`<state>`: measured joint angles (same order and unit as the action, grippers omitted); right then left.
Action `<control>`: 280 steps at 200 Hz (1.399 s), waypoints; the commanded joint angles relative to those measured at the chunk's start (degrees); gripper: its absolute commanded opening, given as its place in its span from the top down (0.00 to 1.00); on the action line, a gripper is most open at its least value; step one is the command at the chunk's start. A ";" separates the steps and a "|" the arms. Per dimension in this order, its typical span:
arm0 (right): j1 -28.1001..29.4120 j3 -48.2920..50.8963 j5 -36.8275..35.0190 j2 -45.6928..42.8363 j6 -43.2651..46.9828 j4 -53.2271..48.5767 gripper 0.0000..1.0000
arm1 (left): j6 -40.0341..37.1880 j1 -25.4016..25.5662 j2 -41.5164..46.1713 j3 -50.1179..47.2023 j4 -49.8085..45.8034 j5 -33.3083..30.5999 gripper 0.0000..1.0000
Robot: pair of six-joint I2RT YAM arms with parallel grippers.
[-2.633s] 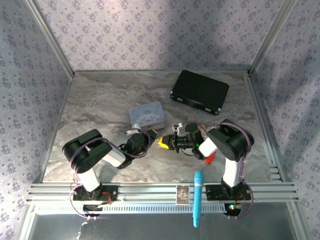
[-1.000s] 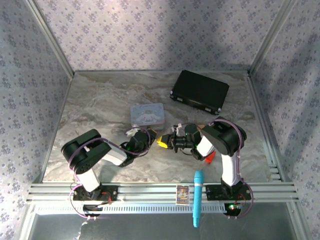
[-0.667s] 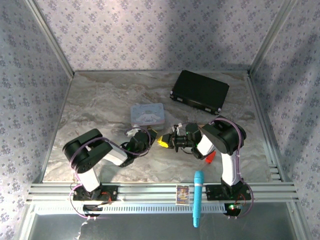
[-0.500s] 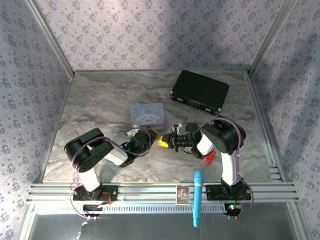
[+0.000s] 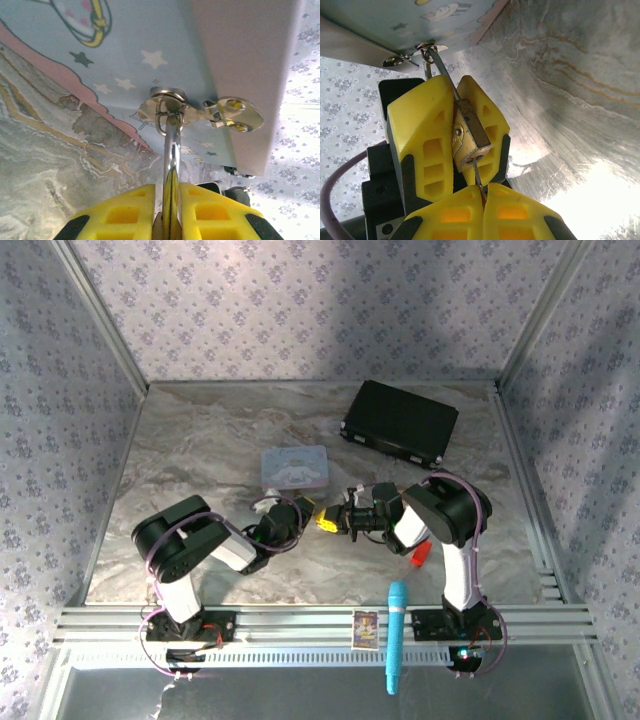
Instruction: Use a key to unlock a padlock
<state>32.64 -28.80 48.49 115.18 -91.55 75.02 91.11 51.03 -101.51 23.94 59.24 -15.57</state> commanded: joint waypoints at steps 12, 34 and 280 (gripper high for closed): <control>-0.78 -5.21 -4.19 1.23 -2.55 4.42 1.00 | 1.54 2.95 -2.07 0.62 11.67 9.74 1.00; -1.41 -6.04 -3.71 2.28 -2.19 4.34 1.00 | 2.06 2.98 -1.13 1.28 10.81 11.05 1.00; -2.25 3.17 -4.23 -5.69 8.45 -4.40 0.71 | 4.02 1.50 1.32 0.75 0.13 11.71 1.00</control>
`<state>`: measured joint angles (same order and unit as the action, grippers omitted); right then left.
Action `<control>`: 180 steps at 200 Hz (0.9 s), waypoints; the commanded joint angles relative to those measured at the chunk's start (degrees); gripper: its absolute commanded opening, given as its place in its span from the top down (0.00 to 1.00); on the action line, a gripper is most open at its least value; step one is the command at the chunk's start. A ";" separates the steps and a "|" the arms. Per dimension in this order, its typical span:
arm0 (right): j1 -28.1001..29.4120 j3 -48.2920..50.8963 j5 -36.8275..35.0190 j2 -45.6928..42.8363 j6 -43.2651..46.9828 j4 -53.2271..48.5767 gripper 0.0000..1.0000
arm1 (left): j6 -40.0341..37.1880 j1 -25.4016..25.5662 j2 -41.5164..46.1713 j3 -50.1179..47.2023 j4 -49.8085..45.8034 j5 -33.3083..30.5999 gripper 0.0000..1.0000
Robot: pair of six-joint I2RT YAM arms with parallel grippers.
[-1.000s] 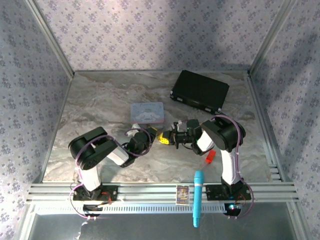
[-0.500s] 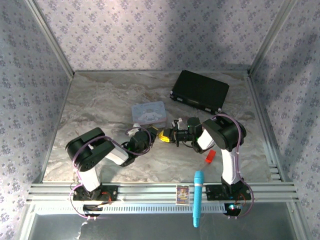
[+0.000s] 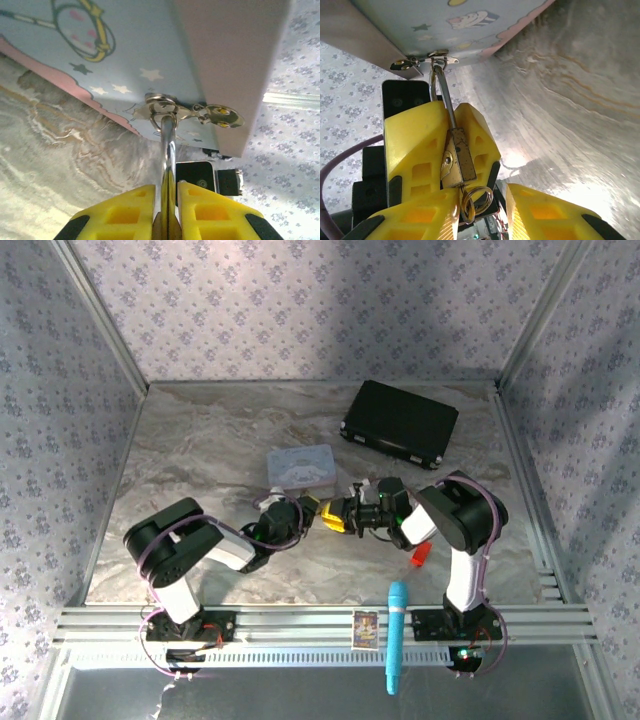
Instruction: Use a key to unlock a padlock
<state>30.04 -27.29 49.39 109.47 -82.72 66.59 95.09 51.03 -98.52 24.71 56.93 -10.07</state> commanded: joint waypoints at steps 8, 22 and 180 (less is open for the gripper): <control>0.52 2.40 -5.63 0.20 -0.50 5.00 0.73 | 0.42 1.47 -2.25 -0.09 2.83 6.35 1.00; 0.80 3.07 -6.29 0.39 -1.03 6.35 0.75 | 0.57 1.45 -3.05 -0.19 3.44 6.28 1.00; 3.31 2.54 -9.83 -1.54 -0.09 4.18 0.95 | 0.74 2.87 -1.10 0.12 -1.04 5.56 1.00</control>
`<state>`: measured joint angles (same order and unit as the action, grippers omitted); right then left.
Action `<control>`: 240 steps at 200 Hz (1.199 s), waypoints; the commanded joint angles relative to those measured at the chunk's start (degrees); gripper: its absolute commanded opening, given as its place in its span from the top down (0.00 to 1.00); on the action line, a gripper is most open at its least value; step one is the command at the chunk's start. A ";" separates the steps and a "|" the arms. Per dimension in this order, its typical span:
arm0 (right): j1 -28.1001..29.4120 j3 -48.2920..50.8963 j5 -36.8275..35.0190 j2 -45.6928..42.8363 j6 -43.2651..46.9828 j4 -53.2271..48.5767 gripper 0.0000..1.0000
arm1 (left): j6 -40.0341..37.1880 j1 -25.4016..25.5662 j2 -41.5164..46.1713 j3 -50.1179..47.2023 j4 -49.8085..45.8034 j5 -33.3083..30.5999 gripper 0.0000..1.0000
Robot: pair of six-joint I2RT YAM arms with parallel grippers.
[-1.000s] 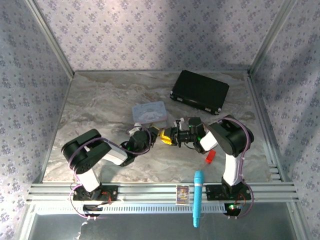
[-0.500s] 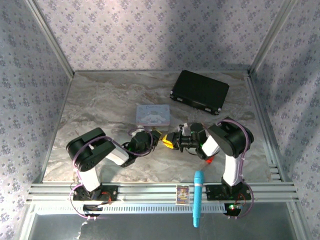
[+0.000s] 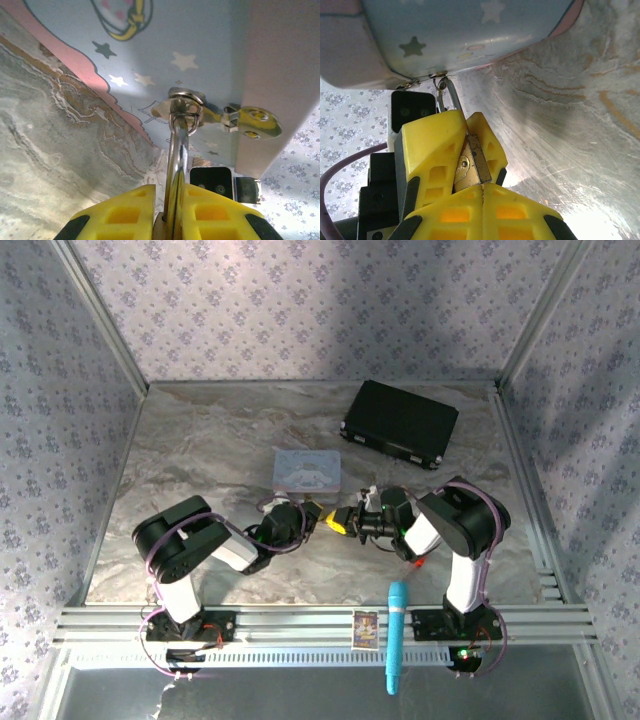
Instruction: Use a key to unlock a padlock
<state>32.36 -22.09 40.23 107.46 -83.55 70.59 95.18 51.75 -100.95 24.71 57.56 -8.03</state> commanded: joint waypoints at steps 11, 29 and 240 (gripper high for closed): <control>0.57 -2.95 -0.44 -0.19 2.38 -1.61 0.94 | 0.59 2.23 2.45 0.48 -4.52 4.38 1.00; -0.08 -2.76 -1.36 -4.25 8.88 -11.62 0.88 | -0.20 2.00 4.83 1.51 -13.26 4.60 1.00; 16.32 -19.14 -32.26 -24.43 81.39 -73.72 0.62 | -2.01 0.82 7.47 4.12 -23.33 7.85 1.00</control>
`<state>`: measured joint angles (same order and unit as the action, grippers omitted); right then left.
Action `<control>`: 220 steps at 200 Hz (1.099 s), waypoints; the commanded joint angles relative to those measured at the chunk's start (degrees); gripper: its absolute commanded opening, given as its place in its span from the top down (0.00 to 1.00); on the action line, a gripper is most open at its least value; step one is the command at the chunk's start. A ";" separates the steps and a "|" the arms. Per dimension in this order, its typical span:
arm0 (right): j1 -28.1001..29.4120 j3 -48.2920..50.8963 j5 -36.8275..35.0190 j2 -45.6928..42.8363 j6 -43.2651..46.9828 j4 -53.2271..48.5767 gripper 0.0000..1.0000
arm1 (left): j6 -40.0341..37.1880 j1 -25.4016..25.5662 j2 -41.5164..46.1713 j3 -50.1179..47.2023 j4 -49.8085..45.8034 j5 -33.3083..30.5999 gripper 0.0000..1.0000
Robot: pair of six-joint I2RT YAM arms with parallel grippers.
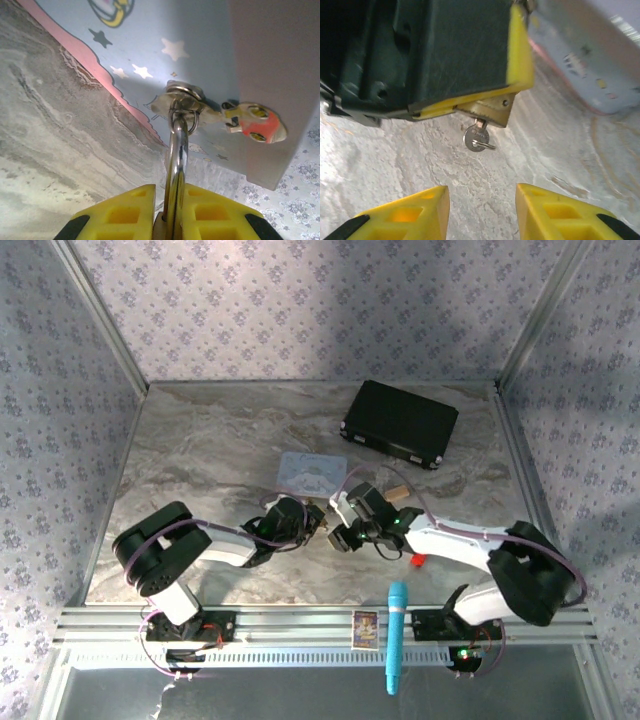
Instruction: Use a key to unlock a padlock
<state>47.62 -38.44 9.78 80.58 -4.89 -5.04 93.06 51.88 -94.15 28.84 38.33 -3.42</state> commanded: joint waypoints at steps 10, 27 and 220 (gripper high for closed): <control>1.54 -3.17 -2.64 3.15 2.65 2.36 0.64 | 0.13 0.75 0.71 -0.10 -4.02 3.26 1.00; 1.65 -3.33 -2.25 3.71 2.52 3.34 0.64 | 0.19 0.74 0.77 -0.27 -4.01 3.24 1.00; -13.80 4.01 24.91 10.40 -17.78 23.40 0.97 | 2.47 1.56 1.07 -4.95 6.84 4.89 1.00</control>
<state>37.89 -35.97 33.50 89.69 -15.90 12.47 93.65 51.88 -93.73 26.74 41.60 -2.37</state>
